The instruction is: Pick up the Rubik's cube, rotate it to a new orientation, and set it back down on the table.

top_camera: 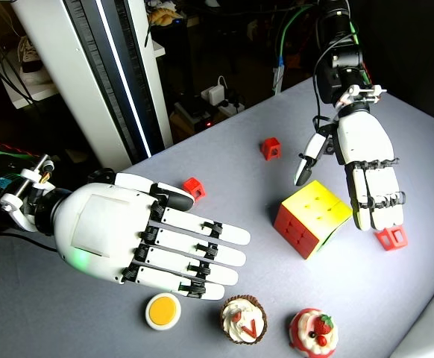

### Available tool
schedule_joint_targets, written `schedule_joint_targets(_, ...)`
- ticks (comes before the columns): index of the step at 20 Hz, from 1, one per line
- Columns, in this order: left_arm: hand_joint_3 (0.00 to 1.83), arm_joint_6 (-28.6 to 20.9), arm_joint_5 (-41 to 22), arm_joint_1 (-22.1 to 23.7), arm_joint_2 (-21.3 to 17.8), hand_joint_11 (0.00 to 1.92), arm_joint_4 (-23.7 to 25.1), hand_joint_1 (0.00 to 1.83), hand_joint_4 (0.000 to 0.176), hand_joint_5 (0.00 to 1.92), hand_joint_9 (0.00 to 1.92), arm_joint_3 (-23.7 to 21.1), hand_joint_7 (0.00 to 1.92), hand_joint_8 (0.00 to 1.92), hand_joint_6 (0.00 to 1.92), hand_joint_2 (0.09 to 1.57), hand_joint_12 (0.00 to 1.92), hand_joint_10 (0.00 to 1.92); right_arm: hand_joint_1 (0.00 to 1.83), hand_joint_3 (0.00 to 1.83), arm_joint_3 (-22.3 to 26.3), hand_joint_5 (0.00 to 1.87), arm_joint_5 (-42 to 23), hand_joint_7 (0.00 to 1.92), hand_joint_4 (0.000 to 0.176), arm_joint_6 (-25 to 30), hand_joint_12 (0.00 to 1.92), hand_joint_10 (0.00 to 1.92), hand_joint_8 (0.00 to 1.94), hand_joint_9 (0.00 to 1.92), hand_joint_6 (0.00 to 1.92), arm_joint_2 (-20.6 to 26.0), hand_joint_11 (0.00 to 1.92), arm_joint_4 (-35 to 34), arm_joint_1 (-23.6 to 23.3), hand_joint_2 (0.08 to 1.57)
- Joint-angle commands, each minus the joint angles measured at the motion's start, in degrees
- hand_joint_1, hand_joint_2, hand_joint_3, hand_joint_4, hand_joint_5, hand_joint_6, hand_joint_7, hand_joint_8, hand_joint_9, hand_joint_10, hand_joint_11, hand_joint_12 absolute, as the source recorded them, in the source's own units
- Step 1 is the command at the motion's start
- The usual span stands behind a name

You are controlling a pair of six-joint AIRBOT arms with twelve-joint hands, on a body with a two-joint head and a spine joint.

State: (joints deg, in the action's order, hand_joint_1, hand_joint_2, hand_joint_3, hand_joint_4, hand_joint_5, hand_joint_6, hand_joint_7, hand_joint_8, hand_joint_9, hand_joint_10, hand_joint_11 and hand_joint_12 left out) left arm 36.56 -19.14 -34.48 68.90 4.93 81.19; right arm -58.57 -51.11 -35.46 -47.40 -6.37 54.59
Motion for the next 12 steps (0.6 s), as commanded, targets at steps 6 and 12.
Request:
schedule_joint_targets(6,0.0,0.0,-4.0,1.3,1.4,0.0,-0.1,0.73,0.078,0.0,0.0,1.2,0.0,0.0,0.0,0.87,0.0,0.0,0.48,0.0,-0.5,0.0,-6.7,0.0,0.0,0.4,0.56,0.0,0.0,0.0,0.0,-0.5,0.0,-0.8,0.1,1.3)
schedule_joint_targets(12,0.0,-0.6,-3.3,1.8,3.0,0.0,-0.1,0.69,0.09,0.0,0.0,2.5,0.0,0.0,0.0,0.89,0.0,0.0,0.46,0.0,-0.5,0.0,-6.7,0.0,0.0,0.4,1.25,0.0,0.0,0.01,0.0,-0.6,0.0,-1.0,0.3,1.28)
